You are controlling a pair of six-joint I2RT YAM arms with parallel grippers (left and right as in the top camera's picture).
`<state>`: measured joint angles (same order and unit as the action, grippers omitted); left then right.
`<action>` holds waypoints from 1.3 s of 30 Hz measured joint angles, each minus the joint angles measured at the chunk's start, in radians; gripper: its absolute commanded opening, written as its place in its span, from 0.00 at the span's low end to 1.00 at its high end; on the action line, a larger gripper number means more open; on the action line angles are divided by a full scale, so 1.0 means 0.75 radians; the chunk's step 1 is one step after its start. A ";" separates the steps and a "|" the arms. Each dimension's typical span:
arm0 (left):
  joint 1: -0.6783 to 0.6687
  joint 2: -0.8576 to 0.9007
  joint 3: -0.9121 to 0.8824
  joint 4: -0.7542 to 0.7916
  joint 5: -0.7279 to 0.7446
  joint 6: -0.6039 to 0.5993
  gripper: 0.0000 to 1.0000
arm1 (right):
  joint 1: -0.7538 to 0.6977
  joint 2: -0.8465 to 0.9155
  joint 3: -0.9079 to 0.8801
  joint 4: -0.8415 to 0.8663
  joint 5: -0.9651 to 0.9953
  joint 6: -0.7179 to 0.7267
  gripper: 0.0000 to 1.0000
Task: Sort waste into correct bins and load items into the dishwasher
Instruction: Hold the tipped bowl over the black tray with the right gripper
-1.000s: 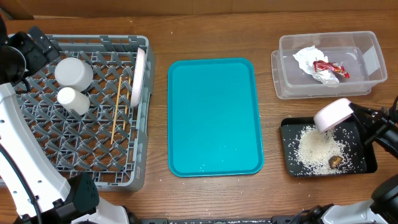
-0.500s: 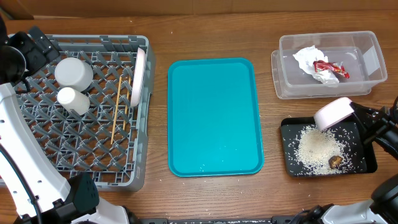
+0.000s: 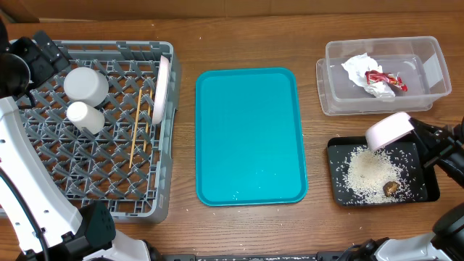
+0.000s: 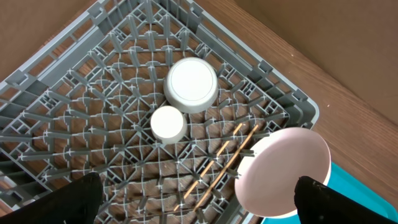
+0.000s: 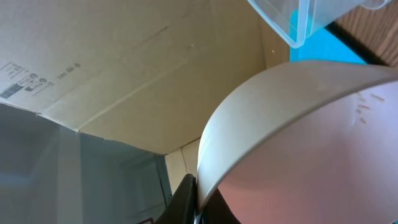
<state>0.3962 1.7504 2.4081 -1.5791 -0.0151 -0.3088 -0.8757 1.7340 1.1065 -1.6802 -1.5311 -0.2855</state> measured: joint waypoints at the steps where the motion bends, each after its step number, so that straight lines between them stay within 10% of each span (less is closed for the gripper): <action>1: 0.000 0.000 0.000 -0.001 0.000 0.001 1.00 | -0.001 0.000 0.000 0.013 -0.001 0.008 0.04; 39: 0.000 0.000 0.000 -0.001 0.001 0.000 1.00 | -0.001 -0.002 -0.001 0.162 0.040 0.013 0.04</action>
<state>0.3962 1.7504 2.4081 -1.5795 -0.0147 -0.3088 -0.8761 1.7325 1.1057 -1.5589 -1.5013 -0.2756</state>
